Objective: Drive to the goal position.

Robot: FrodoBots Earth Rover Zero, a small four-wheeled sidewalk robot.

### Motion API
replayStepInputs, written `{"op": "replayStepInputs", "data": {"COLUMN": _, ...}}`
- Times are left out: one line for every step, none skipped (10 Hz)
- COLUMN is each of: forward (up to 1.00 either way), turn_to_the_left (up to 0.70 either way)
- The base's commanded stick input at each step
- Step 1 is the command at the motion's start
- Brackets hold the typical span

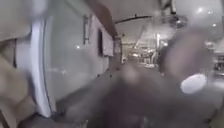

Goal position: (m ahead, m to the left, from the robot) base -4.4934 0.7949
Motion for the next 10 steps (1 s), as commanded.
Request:
{"op": "replayStepInputs", "data": {"forward": 0.70, "turn_to_the_left": 0.00}}
{"op": "replayStepInputs", "data": {"forward": 0.70, "turn_to_the_left": 0.00}}
{"op": "replayStepInputs", "data": {"forward": 0.70, "turn_to_the_left": 0.00}}
{"op": "replayStepInputs", "data": {"forward": 0.70, "turn_to_the_left": 0.00}}
{"op": "replayStepInputs", "data": {"forward": 0.70, "turn_to_the_left": -0.05}}
{"op": "replayStepInputs", "data": {"forward": 0.70, "turn_to_the_left": -0.14}}
{"op": "replayStepInputs", "data": {"forward": 0.70, "turn_to_the_left": -0.14}}
{"op": "replayStepInputs", "data": {"forward": 0.70, "turn_to_the_left": -0.14}}
{"op": "replayStepInputs", "data": {"forward": 0.70, "turn_to_the_left": -0.14}}
{"op": "replayStepInputs", "data": {"forward": 0.70, "turn_to_the_left": -0.14}}
